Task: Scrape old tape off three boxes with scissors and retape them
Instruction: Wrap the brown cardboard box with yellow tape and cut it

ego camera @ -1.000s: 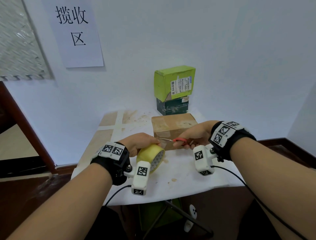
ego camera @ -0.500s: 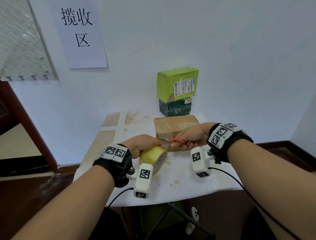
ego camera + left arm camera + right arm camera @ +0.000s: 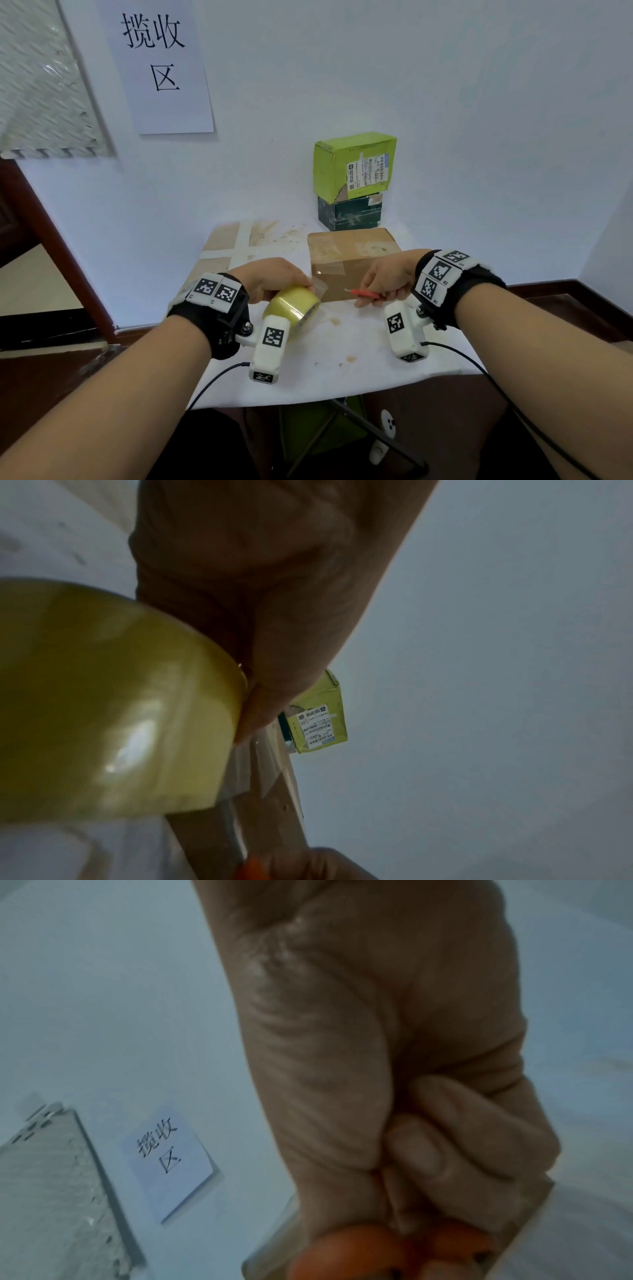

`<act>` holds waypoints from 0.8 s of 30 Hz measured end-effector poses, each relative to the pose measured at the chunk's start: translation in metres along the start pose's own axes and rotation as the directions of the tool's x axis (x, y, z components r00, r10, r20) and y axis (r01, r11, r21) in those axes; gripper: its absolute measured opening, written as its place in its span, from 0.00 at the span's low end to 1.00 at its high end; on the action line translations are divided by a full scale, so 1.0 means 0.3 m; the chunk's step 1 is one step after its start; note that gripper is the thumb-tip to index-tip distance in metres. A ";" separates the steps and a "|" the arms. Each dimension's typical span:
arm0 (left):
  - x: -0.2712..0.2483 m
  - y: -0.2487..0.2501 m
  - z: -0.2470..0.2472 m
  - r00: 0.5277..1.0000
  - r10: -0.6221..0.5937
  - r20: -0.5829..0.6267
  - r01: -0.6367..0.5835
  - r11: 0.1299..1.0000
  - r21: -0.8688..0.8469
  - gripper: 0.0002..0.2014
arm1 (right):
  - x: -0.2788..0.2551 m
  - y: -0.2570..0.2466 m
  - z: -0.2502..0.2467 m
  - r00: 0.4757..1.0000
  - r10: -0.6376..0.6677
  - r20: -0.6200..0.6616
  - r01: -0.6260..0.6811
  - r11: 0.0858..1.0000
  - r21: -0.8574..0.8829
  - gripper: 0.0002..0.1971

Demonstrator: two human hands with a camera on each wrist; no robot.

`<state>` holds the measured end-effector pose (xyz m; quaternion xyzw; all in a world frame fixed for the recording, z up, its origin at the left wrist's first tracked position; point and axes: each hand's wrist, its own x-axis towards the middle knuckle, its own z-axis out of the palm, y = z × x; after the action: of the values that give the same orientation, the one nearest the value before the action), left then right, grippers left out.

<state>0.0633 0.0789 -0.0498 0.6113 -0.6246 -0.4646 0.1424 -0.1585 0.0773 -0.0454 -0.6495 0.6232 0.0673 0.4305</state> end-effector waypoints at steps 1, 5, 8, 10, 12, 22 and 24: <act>0.003 -0.003 -0.015 0.998 0.032 -0.062 -0.028 0.997 0.072 0.10 | -0.001 0.002 0.003 0.999 0.047 -0.013 -0.048 0.995 -0.084 0.10; 0.022 -0.018 -0.060 0.933 0.207 -0.294 -0.067 0.903 0.424 0.09 | -0.009 0.023 0.011 0.977 0.200 -0.070 -0.211 0.951 -0.227 0.23; 0.041 -0.041 -0.057 0.876 0.284 -0.390 0.003 0.805 0.593 0.10 | -0.018 0.043 0.018 0.963 0.215 -0.162 -0.256 0.915 -0.311 0.20; 0.059 -0.065 -0.045 0.872 0.290 -0.395 0.020 0.784 0.620 0.10 | -0.002 0.065 0.030 0.961 0.181 -0.207 -0.238 0.926 -0.294 0.18; 0.077 -0.085 -0.028 0.892 0.268 -0.363 -0.013 0.819 0.573 0.10 | 0.034 0.092 0.041 0.970 0.158 -0.185 -0.184 0.974 -0.133 0.14; 0.097 -0.071 -0.023 0.874 0.354 -0.332 -0.068 0.766 0.640 0.24 | -0.019 0.083 0.027 0.885 -0.049 -0.463 0.047 0.999 -0.017 0.10; 0.100 -0.055 -0.031 0.761 0.502 -0.410 -0.208 0.788 0.579 0.22 | -0.024 0.077 0.014 0.846 -0.098 -0.524 0.150 0.987 0.058 0.08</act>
<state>0.0743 0.0513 -0.0691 0.5974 -0.7635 -0.0556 0.2388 -0.1781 0.0889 -0.0544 -0.6606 0.6755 -0.1689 0.2807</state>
